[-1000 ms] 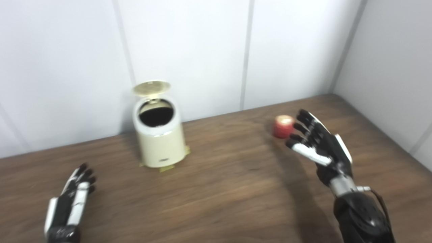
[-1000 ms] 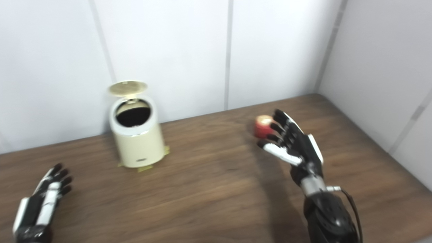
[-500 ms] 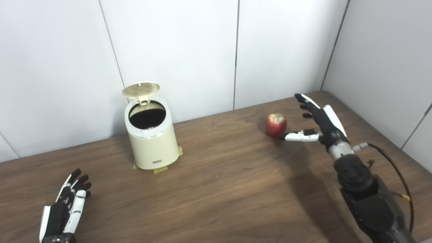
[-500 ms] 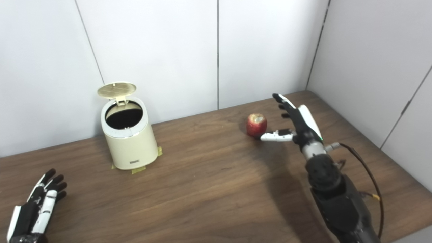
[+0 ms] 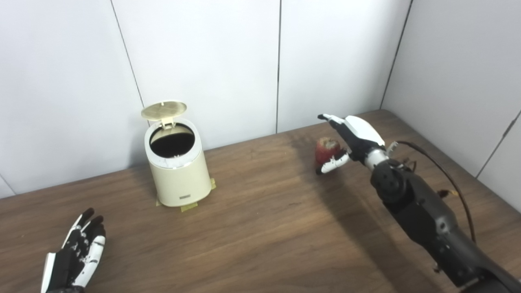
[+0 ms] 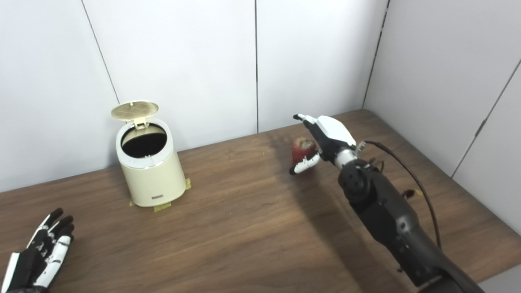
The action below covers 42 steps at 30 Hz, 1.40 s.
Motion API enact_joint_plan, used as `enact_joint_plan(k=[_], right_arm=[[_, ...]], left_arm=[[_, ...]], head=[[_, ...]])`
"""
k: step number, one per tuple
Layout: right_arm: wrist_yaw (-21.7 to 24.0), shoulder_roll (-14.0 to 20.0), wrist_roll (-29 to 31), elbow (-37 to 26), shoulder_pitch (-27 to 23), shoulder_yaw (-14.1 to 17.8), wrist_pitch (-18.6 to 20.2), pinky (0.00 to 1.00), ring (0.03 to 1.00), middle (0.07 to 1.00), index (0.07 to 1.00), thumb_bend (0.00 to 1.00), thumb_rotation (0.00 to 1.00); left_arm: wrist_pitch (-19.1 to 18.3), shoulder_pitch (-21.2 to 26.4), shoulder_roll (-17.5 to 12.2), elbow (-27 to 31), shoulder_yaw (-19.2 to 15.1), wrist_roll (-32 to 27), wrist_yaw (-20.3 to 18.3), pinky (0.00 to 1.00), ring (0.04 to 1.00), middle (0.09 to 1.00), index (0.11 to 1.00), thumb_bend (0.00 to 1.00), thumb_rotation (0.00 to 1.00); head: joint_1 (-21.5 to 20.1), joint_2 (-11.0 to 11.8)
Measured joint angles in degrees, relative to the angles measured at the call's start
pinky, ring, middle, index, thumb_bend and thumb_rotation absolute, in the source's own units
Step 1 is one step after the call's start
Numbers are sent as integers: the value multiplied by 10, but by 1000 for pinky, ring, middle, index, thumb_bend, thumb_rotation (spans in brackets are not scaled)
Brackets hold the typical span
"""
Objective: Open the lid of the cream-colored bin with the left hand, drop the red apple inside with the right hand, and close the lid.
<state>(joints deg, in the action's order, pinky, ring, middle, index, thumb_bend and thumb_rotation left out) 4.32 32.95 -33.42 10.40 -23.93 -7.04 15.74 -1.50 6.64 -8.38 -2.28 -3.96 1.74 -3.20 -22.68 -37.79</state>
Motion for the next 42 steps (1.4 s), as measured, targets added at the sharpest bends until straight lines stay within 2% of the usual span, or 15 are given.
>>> enact_joint_plan(k=[7,16,23,28,33,42], right_arm=[[21,8,-40,29,-34,-28,6,801,897,887,850,985,218],[59,45,-68,81,-72,-58,1,783,880,847,798,997,202],[64,52,-73,86,-72,-62,-6,747,868,837,790,977,175],[64,54,-70,93,-71,-59,-9,763,863,837,797,947,180],[59,54,-73,102,-71,-65,-41,726,828,816,792,933,180],[52,52,-79,133,-71,-79,-73,750,834,811,785,947,177]], left_arm=[[-2,-1,0,1,-1,-13,-3,915,881,870,922,215,384],[-6,-5,4,7,0,-15,-1,912,875,868,925,217,377],[-14,-7,4,15,5,-11,1,885,865,862,916,200,332],[-18,-7,4,17,5,-9,4,891,874,871,919,193,277],[-18,-7,4,17,5,-9,6,878,874,870,917,196,255],[-18,-7,4,17,9,-9,7,862,869,869,914,199,231]], head=[[3,0],[5,-1],[6,-4],[11,-3],[16,-4],[19,-4]])
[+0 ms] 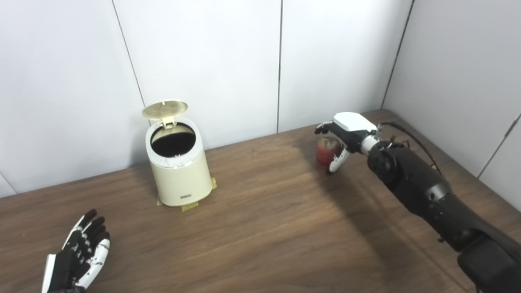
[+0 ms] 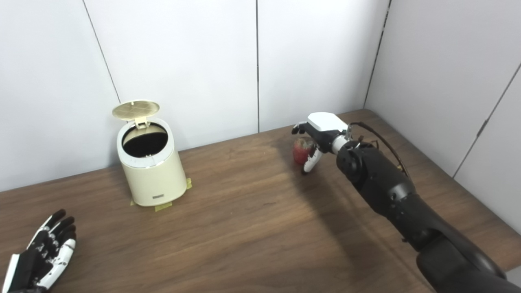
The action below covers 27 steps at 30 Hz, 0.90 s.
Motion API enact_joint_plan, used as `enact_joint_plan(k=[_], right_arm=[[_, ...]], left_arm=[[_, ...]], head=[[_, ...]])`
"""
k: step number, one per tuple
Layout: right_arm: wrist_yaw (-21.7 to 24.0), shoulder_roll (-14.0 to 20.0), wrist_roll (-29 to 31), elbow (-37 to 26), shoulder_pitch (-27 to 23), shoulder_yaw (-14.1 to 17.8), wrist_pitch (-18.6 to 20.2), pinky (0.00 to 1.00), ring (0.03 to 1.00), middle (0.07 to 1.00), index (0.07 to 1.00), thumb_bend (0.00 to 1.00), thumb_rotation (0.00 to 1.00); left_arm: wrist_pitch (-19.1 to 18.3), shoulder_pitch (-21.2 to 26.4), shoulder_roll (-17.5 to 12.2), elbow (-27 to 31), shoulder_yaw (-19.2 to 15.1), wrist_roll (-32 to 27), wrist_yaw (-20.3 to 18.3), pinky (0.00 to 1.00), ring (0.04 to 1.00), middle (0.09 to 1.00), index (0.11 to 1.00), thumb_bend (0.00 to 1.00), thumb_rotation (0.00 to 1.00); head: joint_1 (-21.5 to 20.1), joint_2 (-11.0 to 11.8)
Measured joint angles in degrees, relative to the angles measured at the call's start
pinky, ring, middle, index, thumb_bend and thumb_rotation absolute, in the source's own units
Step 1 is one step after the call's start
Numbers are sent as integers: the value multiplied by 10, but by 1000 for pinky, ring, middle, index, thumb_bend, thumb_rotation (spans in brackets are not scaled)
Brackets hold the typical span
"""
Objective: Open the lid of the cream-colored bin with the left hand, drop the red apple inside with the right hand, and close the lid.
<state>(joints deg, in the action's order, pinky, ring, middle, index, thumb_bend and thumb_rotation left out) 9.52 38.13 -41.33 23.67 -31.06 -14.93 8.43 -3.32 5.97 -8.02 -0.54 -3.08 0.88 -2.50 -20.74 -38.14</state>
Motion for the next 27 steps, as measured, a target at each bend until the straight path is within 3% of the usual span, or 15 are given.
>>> enact_joint_plan(k=[6,18,27], right_arm=[[-23,-10,3,21,-1,2,-20,770,827,809,783,948,181],[-33,-21,0,28,-7,0,-22,781,826,808,776,927,186],[-58,-31,5,32,-5,10,-34,745,780,749,713,893,88]], left_arm=[[0,0,0,0,0,0,1,851,867,871,914,204,242],[2,0,-1,0,2,-1,1,852,879,879,919,206,257],[2,0,-1,0,2,-2,0,851,872,875,916,206,260]], head=[[3,-1],[4,-1],[11,-1]])
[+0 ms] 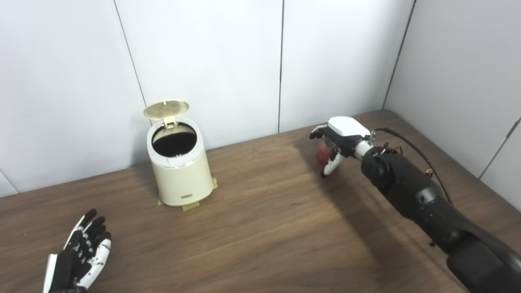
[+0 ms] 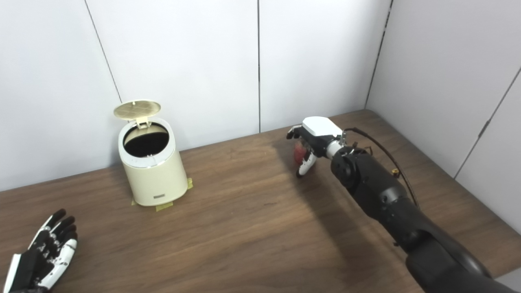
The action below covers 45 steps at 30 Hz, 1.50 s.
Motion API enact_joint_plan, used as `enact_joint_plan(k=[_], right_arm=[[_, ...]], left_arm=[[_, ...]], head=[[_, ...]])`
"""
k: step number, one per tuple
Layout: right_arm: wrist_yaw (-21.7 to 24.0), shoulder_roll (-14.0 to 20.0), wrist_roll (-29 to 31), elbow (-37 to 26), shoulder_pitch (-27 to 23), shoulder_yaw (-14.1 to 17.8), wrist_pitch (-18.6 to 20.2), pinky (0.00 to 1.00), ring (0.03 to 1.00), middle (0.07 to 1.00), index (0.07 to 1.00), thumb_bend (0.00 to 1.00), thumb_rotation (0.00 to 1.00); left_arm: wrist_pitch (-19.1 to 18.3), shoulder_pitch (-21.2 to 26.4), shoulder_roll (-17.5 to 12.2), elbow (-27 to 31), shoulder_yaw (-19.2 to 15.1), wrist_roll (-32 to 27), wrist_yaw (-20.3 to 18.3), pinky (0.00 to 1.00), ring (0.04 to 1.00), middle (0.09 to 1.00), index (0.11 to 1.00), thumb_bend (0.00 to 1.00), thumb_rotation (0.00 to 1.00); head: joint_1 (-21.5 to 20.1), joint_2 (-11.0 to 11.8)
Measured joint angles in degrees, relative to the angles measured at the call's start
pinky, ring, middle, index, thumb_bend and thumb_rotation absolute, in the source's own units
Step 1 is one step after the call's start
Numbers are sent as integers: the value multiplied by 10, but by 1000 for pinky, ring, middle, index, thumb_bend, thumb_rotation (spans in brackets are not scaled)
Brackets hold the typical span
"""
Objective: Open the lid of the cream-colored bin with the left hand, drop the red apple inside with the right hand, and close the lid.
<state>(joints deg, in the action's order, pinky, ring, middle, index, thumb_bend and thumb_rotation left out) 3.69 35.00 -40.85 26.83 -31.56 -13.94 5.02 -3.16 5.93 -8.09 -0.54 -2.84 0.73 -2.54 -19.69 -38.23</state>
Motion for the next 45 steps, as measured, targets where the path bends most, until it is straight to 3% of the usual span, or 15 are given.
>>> enact_joint_plan(k=[14,16,29,37,45], right_arm=[[-5,3,-4,-1,4,1,-4,641,698,654,676,873,86],[1,3,-5,0,4,0,-2,672,725,683,675,877,80],[13,4,-6,-1,4,0,6,621,703,670,676,901,92],[42,15,-1,-5,2,0,16,695,753,735,685,892,86],[59,20,5,-27,8,4,26,631,706,716,670,883,41]], left_arm=[[-2,0,0,2,-1,0,2,830,864,874,908,222,169],[-2,0,1,2,-1,-1,2,831,864,875,906,222,148],[-2,-4,2,6,0,1,2,841,866,868,902,232,102],[-2,-4,1,7,-1,1,2,826,861,865,888,237,128],[-2,-4,1,7,-1,4,4,882,872,851,839,253,155]], head=[[1,-1],[2,-2],[3,-4],[2,-5],[1,-9]])
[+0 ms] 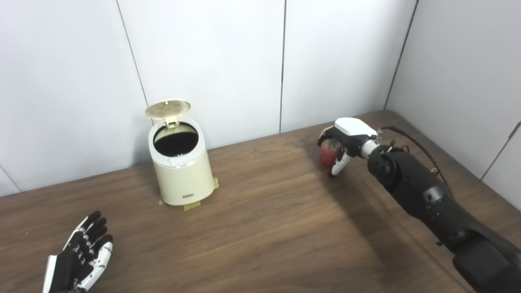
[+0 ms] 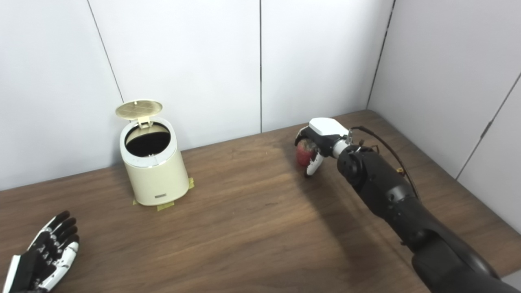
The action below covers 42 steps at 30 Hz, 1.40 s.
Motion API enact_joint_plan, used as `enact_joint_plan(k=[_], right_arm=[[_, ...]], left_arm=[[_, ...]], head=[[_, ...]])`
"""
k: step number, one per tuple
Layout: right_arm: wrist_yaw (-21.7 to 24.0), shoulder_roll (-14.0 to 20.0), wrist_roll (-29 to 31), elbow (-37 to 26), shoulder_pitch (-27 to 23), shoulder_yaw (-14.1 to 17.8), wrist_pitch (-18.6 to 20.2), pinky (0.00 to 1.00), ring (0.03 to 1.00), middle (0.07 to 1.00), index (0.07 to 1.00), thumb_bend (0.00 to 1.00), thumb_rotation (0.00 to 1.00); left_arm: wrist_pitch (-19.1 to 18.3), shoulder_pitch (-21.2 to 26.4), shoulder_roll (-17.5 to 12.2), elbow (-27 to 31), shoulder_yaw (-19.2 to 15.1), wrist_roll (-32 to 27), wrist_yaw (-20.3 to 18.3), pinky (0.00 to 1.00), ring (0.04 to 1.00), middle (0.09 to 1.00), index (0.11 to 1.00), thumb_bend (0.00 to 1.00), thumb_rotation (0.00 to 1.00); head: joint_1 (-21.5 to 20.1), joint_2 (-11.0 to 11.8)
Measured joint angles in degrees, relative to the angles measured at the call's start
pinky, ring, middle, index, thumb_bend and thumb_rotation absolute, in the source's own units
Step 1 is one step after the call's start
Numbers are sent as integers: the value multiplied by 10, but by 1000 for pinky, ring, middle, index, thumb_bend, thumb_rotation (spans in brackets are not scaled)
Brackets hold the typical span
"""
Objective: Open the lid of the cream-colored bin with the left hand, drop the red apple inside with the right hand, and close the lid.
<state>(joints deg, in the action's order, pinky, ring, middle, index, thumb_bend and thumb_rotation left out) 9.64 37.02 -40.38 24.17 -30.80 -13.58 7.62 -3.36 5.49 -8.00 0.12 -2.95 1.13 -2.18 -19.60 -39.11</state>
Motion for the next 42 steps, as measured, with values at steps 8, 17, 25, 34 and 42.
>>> enact_joint_plan(k=[8,17,25,34,42], right_arm=[[-1,0,4,5,3,4,-1,556,650,694,666,869,37],[-5,0,13,-17,18,17,10,472,472,517,599,603,0],[-31,-1,21,-9,24,23,-18,497,440,489,495,520,0],[-31,-1,29,-8,24,24,-15,472,433,495,497,519,0],[-38,-6,28,-58,43,29,-16,480,431,501,498,519,0]], left_arm=[[-4,0,0,3,1,12,0,952,907,860,783,275,190],[-9,0,2,5,-2,16,2,953,905,852,775,290,131],[-8,0,2,6,-1,24,10,930,894,841,769,290,147],[-8,0,5,6,-2,33,17,894,873,827,759,294,138],[-6,0,6,6,-3,35,22,860,854,819,739,279,67]], head=[[0,-2],[-1,-3],[0,-4],[1,-5],[9,-6]])
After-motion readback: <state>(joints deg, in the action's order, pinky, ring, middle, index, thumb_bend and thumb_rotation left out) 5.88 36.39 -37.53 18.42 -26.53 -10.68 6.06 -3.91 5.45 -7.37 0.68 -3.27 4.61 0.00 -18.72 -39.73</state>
